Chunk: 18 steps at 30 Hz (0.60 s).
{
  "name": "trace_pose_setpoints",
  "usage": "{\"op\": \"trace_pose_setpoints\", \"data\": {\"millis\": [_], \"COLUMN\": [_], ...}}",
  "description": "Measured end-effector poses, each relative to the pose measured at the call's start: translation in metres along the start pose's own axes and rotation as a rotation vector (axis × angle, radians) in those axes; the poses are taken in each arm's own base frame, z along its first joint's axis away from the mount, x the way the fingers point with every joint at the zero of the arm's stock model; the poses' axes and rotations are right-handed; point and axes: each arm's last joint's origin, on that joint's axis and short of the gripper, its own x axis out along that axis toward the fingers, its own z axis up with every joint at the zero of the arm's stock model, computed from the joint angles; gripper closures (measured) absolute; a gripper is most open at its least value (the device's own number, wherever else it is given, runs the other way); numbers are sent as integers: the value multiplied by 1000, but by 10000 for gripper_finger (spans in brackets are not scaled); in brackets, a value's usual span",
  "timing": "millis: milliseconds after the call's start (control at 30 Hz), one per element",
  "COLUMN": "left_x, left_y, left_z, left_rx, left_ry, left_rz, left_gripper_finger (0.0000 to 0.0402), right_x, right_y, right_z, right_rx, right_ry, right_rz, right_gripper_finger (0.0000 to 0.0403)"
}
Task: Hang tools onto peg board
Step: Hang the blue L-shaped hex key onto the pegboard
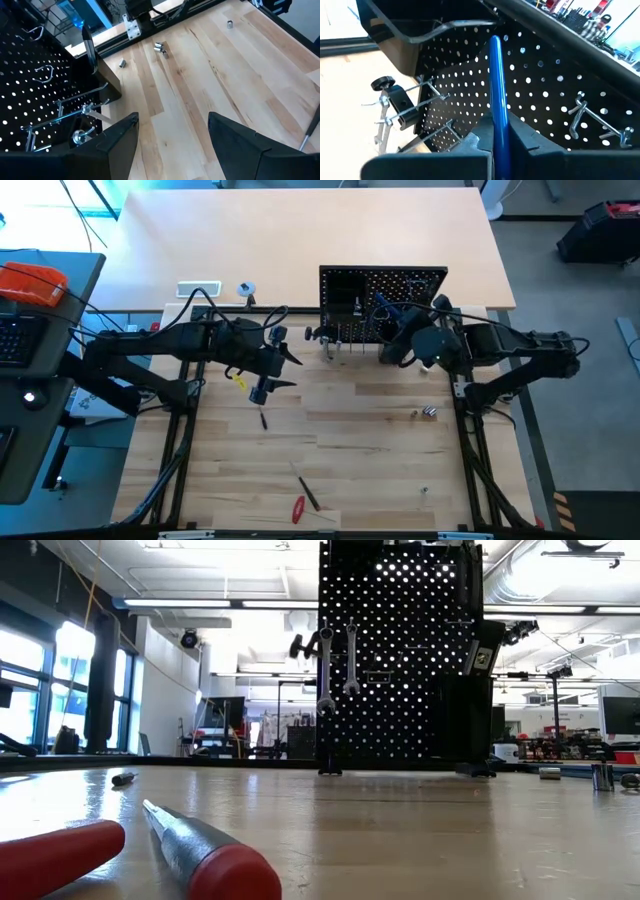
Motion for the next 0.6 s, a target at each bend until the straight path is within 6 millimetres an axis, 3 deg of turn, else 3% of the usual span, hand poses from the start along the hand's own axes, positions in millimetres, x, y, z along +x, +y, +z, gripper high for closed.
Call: {"op": "trace_pose_setpoints", "data": {"millis": [333, 600], "left_x": [0, 0], "left_y": [-1, -6], "left_z": [1, 2], "left_rx": [-6, 6], "left_ry": [-1, 0], "left_rz": [-5, -24], "left_gripper_finger": [171, 171], "right_x": [23, 24], "right_y": [14, 13], "right_z": [0, 0], "right_rx": [-42, -39], "right_ry": [35, 33], "right_rz": [-58, -88], "right_gripper_finger": [393, 392]}}
